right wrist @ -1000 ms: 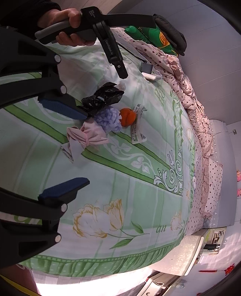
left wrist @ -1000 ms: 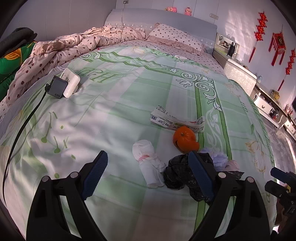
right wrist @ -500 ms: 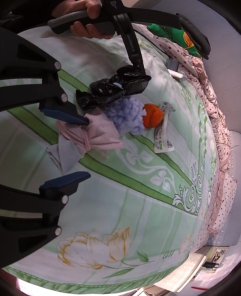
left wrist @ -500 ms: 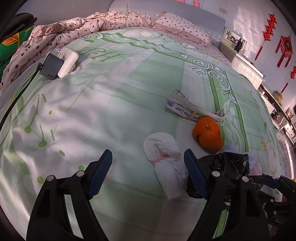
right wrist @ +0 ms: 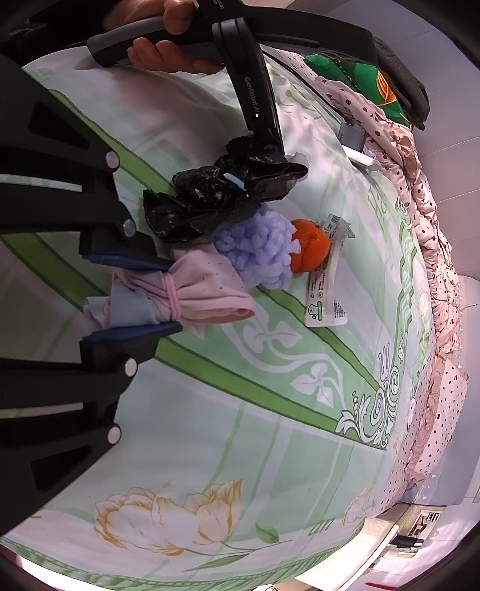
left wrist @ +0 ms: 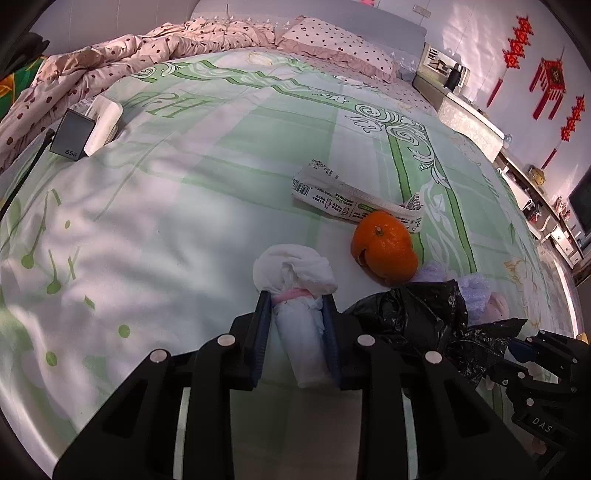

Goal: Collect trash
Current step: 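Carry the white tissue and pink cloth over to the bin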

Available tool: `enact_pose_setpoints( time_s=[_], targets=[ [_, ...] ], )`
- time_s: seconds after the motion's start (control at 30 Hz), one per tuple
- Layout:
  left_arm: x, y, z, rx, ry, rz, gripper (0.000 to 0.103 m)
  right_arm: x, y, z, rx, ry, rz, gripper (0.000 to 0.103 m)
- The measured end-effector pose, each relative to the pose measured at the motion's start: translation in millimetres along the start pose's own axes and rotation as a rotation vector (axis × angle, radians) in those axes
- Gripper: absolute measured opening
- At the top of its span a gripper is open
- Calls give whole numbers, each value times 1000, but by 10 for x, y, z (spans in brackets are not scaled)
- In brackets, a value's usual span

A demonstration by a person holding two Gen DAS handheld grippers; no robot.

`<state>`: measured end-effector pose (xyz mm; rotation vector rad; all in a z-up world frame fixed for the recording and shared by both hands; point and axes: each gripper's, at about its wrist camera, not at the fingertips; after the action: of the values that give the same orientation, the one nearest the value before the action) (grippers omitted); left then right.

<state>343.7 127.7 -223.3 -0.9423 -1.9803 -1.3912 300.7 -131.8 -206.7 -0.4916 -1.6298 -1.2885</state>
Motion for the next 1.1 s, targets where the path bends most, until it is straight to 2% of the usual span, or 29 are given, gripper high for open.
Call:
enact_pose_setpoints(
  time_s=[0.33, 0.67, 0.87, 1.1],
  targets=[
    [364, 53, -16, 15, 16, -55, 25, 397, -57, -129, -57, -11, -54, 24],
    [916, 33, -241, -13, 11, -124, 25, 1057, -161, -193, -94, -35, -143, 24],
    [1306, 34, -518, -38, -7, -175, 25, 1517, -271, -240, -116, -66, -206, 24],
    [1728, 18, -1010, -97, -48, -232, 25, 2110, -423, -387, -165, -96, -300, 24]
  ],
)
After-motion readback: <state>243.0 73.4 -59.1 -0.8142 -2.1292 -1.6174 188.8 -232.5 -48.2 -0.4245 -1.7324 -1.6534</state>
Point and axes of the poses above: each gripper's, at about its wrist camera, not at the fingertips, and x roughly against the way its jaws point, z to its left, y to its top, and after that the axes turned 8 degrees about -y, right-handed
